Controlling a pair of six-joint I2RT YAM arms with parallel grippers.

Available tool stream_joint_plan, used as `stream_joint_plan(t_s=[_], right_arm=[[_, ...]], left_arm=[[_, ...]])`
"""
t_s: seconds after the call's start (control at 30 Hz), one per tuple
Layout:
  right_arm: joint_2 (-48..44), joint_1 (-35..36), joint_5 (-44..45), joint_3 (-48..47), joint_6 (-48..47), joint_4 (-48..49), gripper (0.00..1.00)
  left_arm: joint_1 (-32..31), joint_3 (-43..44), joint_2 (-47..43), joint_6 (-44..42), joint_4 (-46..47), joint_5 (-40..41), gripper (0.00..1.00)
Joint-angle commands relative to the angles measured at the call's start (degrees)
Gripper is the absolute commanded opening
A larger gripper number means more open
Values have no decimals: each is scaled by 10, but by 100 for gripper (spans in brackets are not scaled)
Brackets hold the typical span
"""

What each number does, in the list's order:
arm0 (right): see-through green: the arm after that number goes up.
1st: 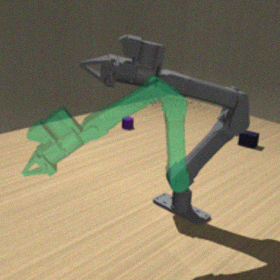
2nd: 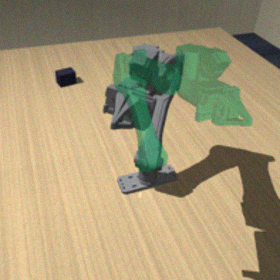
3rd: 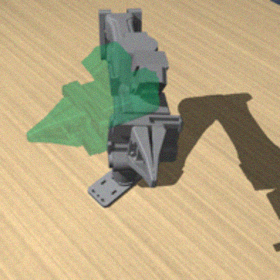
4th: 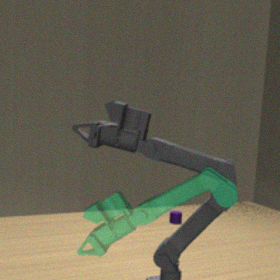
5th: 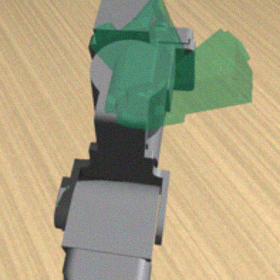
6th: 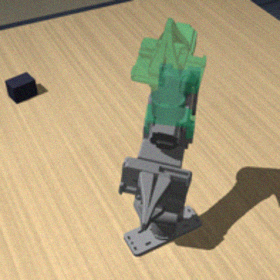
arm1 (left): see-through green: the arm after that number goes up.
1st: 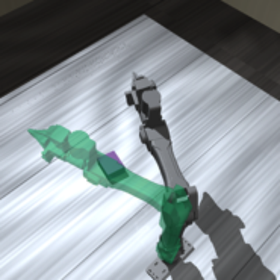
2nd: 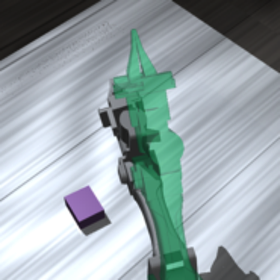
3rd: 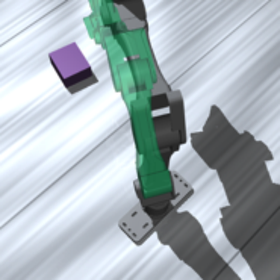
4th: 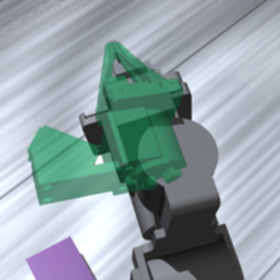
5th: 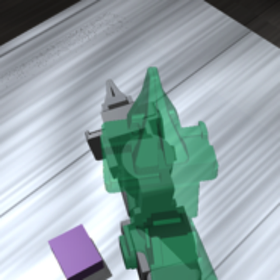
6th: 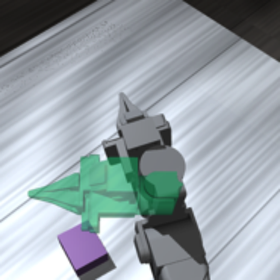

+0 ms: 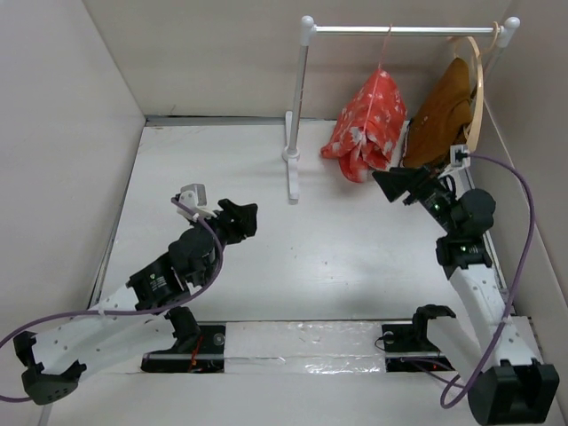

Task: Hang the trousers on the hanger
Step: Reset both arms

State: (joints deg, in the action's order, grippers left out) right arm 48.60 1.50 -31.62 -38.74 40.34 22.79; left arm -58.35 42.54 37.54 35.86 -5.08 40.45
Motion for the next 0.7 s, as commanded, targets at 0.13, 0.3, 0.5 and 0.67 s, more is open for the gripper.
stream_joint_plan(t_s=[0.13, 0.3, 0.5, 0.67], right_arm=[[-112, 29, 16, 77, -149, -171, 100], [-139, 41, 24, 139, -172, -223, 100], [-138, 41, 11, 167, -159, -193, 100], [-132, 41, 7, 139, -174, -216, 100]], left_arm=[[3, -51, -121, 97, -129, 83, 62], [3, -100, -241, 157, -182, 90, 62], [3, -135, -324, 133, -158, 61, 63], [3, -132, -300, 130, -156, 64, 67]])
